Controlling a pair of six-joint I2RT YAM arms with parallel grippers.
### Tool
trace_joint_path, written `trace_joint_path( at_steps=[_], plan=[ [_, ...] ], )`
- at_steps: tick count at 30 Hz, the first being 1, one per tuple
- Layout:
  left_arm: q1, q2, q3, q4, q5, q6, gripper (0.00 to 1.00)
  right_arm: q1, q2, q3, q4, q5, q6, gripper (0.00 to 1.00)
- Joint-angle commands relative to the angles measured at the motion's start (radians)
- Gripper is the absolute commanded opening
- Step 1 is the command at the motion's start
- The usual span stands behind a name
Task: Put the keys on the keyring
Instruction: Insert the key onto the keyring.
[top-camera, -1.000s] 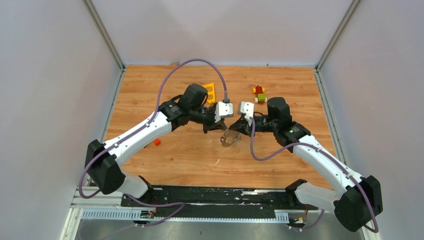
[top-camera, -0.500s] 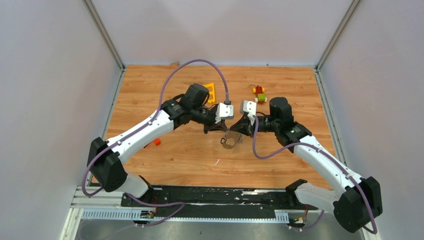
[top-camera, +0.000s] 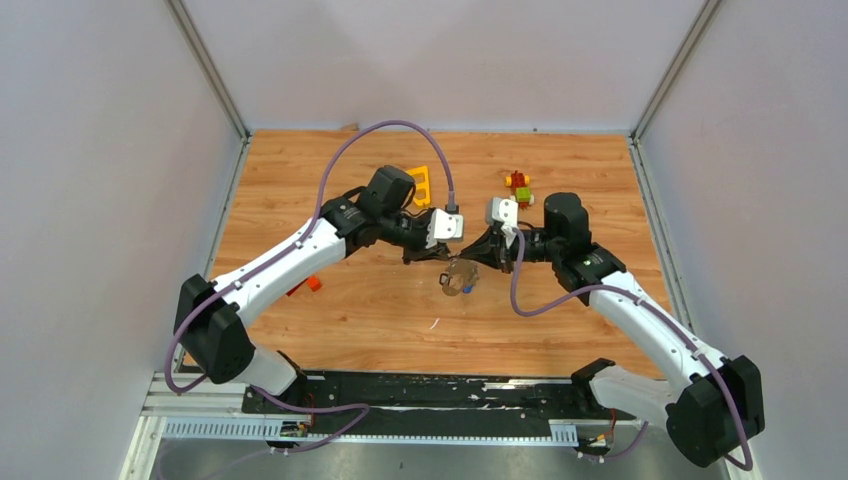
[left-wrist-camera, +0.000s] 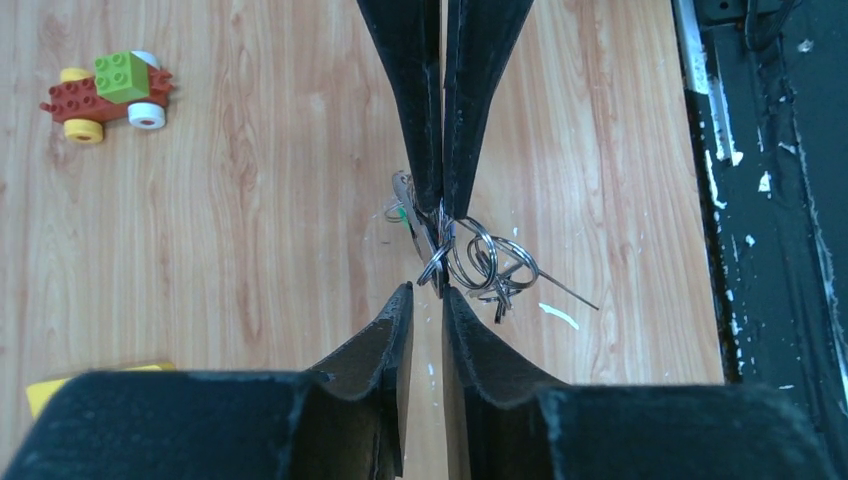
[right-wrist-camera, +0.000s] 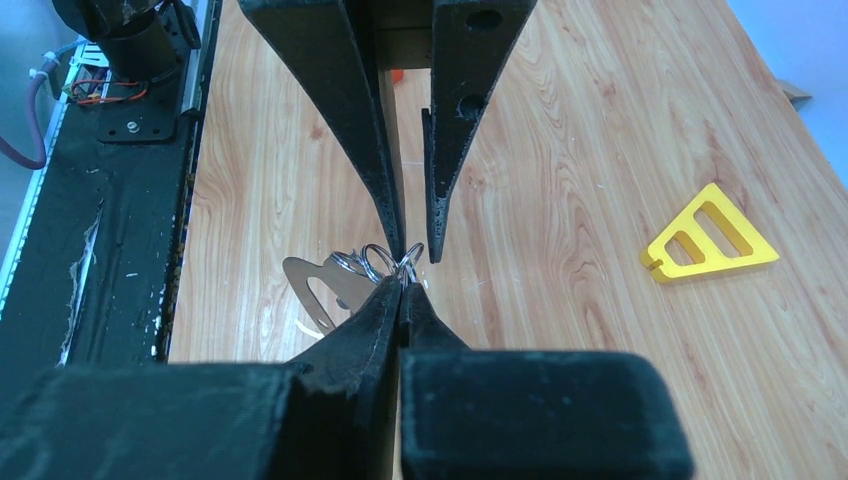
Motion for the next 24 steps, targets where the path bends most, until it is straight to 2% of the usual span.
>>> trace_joint_path(
  at_steps=[1,11,15,18,24],
  plan=[
    [0.004,-0.017,0.025,-0.010,0.005,0.091,0.24,-0.014,-0.032,0.001,0.068,-0.056,0.005,0.00],
    [0.005,-0.037,0.042,-0.051,0.023,0.187,0.28,-0.035,-0.032,-0.002,0.032,-0.122,-0.059,0.00],
    [0.004,-0.049,0.068,-0.129,0.034,0.252,0.35,-0.038,-0.038,-0.005,0.005,-0.151,-0.121,0.00],
    [0.004,-0.067,0.070,-0.142,0.044,0.273,0.45,-0.038,-0.035,0.000,-0.029,-0.170,-0.170,0.00],
    [0.004,-0.093,0.044,-0.113,0.112,0.251,0.50,-0.040,-0.029,0.011,-0.082,-0.212,-0.233,0.00]
  ],
)
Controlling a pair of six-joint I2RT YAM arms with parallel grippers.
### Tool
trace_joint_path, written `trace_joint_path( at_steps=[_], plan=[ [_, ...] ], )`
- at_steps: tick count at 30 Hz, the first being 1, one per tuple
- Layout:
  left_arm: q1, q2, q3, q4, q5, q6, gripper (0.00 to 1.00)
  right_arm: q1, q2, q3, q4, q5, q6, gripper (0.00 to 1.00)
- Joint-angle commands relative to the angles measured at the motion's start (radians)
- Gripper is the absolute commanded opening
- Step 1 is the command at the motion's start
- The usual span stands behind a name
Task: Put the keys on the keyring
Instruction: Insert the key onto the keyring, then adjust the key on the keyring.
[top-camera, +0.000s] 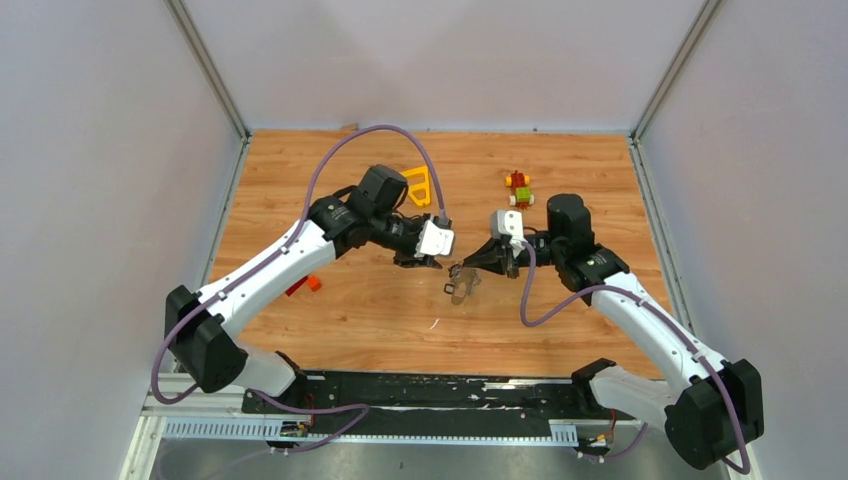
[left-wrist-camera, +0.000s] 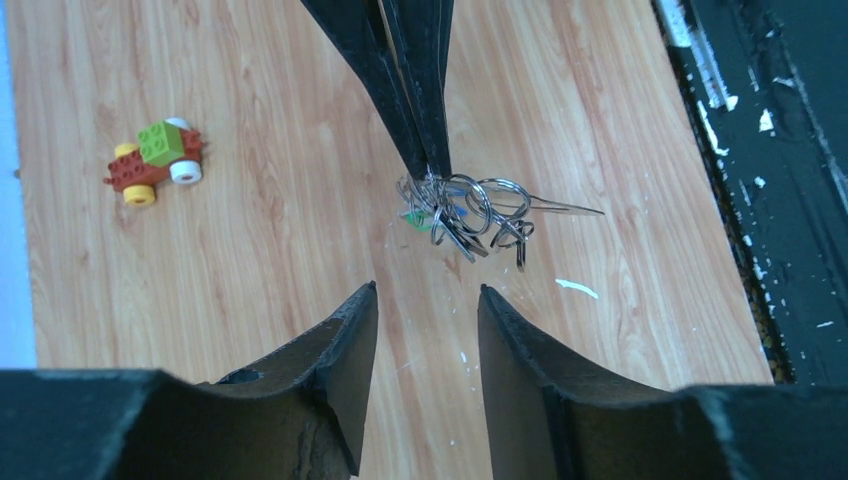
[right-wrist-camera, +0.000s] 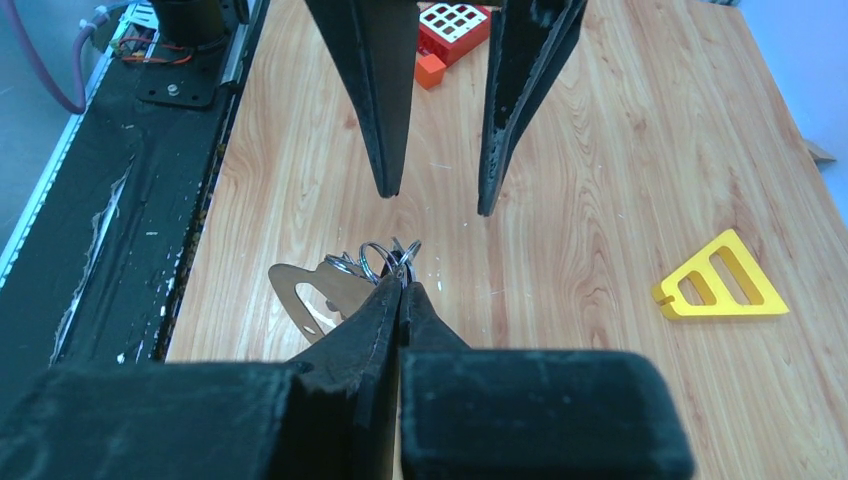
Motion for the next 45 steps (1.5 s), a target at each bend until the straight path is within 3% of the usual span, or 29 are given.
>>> trace_joint_path(
  at_steps=[1,7,28,32,38,45],
  plan=[
    [0.004,-0.047,0.008,0.016,0.101,0.006,0.50,-0.006,-0.019,0.020,-0.031,-0.083,-0.096,0.00],
    [0.004,-0.048,-0.035,0.110,0.135,-0.065,0.50,-0.006,-0.026,0.026,-0.065,-0.100,-0.141,0.00],
    [-0.010,0.037,-0.059,0.151,0.178,-0.066,0.29,-0.005,-0.013,0.025,-0.076,-0.110,-0.160,0.00],
    [-0.011,0.047,-0.059,0.145,0.180,-0.060,0.22,-0.006,-0.012,0.023,-0.071,-0.104,-0.157,0.00],
    [-0.013,0.061,-0.051,0.130,0.185,-0.055,0.00,-0.007,-0.017,0.017,-0.047,-0.086,-0.138,0.00],
    [-0.013,0.059,-0.048,0.113,0.180,-0.047,0.00,-0.006,-0.021,0.013,-0.032,-0.061,-0.120,0.00]
  ],
)
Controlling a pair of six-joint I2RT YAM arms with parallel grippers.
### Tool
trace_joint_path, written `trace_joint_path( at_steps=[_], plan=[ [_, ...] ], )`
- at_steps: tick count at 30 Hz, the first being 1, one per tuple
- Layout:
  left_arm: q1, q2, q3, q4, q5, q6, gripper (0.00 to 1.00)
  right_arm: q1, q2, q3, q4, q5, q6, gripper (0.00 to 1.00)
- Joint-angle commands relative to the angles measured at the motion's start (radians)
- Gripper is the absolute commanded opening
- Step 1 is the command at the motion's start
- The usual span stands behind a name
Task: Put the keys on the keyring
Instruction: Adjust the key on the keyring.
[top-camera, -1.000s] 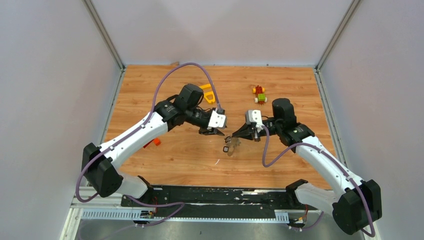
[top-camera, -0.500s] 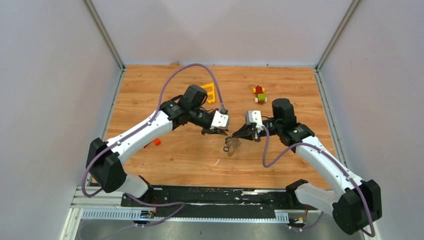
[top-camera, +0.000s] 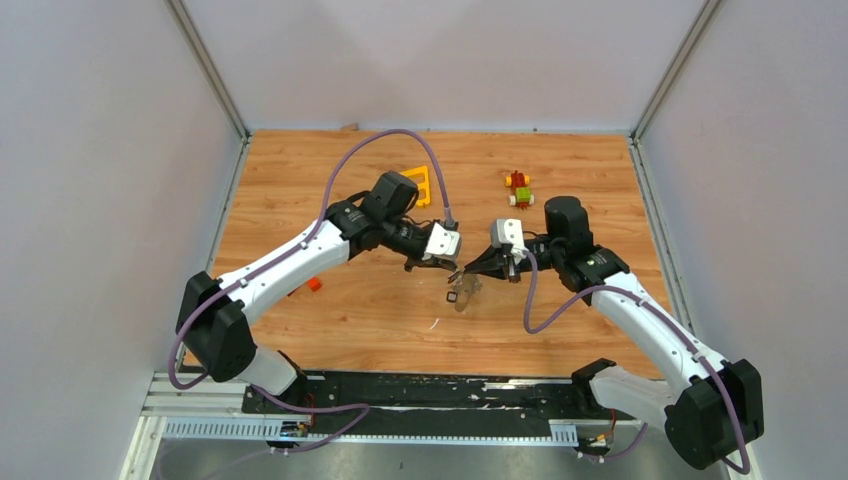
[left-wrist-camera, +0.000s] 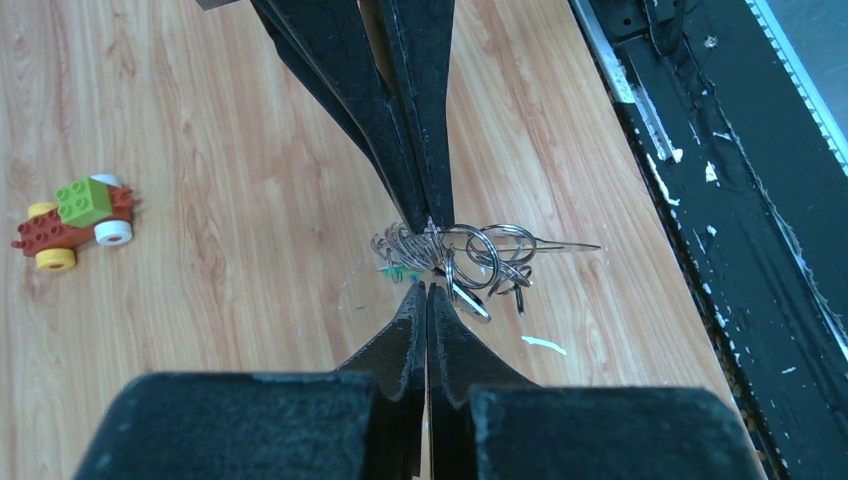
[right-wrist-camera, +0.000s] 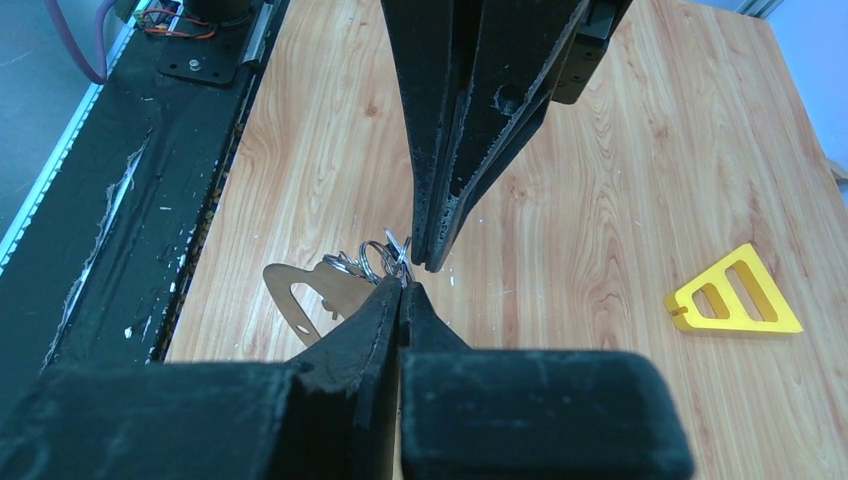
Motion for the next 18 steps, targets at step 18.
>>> trace_joint_path(
  at_steps=[18],
  plan=[
    [-0.003,-0.061,0.063,-0.164,-0.084,0.215,0.31,-0.005,-0.014,0.017,0.049,-0.017,0.000,0.00]
  ],
)
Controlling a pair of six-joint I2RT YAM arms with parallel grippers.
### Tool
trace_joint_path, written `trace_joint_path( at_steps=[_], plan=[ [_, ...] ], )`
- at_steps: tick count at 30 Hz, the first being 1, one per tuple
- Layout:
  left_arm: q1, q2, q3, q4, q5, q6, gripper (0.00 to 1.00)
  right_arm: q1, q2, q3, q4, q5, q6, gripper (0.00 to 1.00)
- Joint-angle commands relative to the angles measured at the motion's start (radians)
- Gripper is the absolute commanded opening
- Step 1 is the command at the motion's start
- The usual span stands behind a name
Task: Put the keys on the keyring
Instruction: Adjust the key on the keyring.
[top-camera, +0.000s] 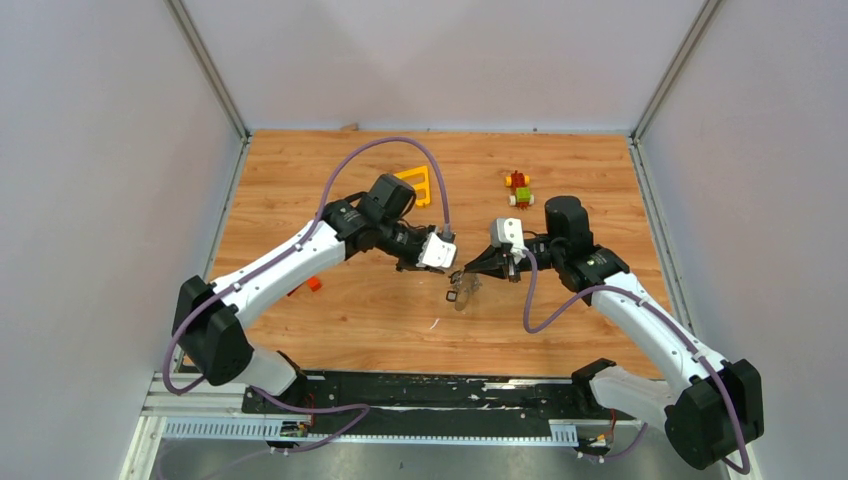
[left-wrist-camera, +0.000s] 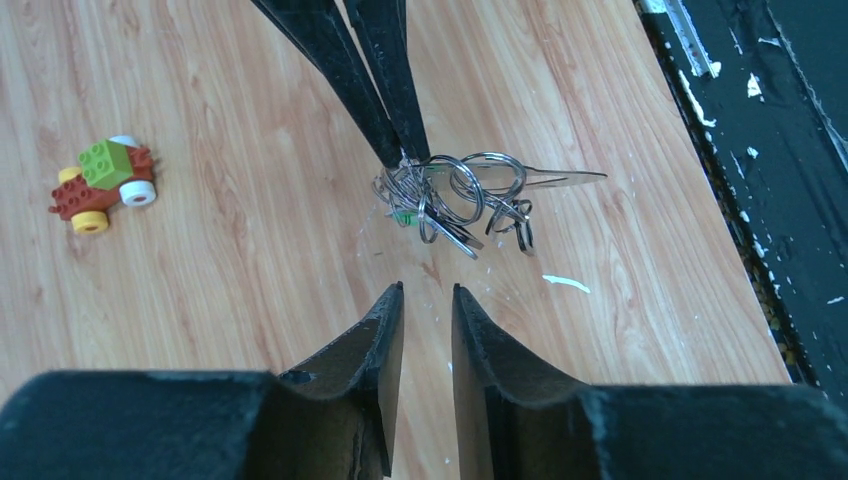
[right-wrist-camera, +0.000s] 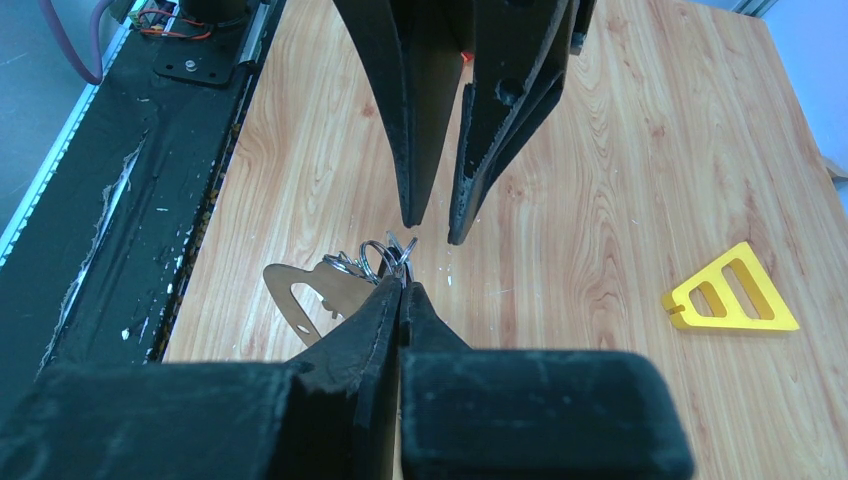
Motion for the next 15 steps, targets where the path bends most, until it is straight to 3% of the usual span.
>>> trace_joint_path(
  at_steps=[1,15],
  plan=[
    [-0.004,-0.042,0.069,-0.074,0.034,0.080,0.32,-0.004,-0.014,0.017,0.042,-0.025,-0.008,0.00],
    [-0.004,0.031,0.147,-0.086,0.140,0.031,0.31,-0.005,-0.010,0.017,0.042,-0.024,-0.006,0.00]
  ],
)
